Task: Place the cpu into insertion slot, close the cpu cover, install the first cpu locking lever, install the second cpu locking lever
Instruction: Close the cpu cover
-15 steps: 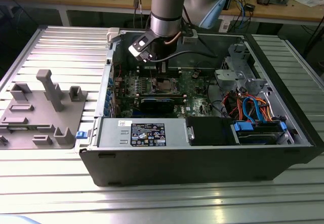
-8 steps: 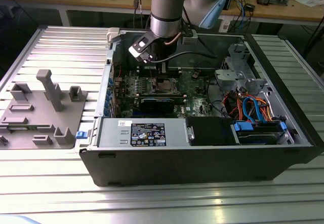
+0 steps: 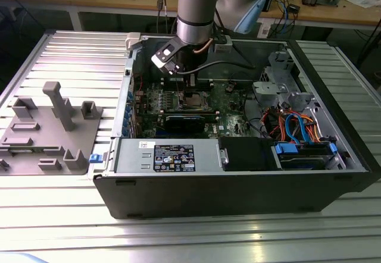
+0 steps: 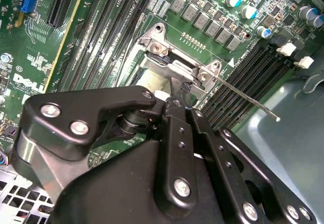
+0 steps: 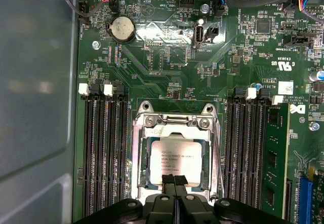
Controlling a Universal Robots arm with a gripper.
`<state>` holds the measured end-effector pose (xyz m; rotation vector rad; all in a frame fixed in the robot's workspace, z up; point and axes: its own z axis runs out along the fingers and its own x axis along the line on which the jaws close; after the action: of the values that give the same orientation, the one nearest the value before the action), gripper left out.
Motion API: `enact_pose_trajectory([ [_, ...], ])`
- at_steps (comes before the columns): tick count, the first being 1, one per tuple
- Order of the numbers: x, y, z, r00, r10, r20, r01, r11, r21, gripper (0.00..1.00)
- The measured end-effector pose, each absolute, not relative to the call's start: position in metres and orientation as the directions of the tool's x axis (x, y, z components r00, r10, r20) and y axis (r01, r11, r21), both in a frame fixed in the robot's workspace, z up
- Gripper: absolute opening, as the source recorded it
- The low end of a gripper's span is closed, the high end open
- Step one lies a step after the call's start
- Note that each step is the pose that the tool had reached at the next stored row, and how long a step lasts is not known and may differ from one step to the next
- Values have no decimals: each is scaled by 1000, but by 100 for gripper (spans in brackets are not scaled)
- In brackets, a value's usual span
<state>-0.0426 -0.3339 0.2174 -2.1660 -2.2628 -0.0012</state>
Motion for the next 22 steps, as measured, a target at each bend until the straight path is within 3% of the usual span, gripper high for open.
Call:
enact_pose_trajectory([
  [22,-52,-334,210,-84,996,7,996,84,-5,11],
])
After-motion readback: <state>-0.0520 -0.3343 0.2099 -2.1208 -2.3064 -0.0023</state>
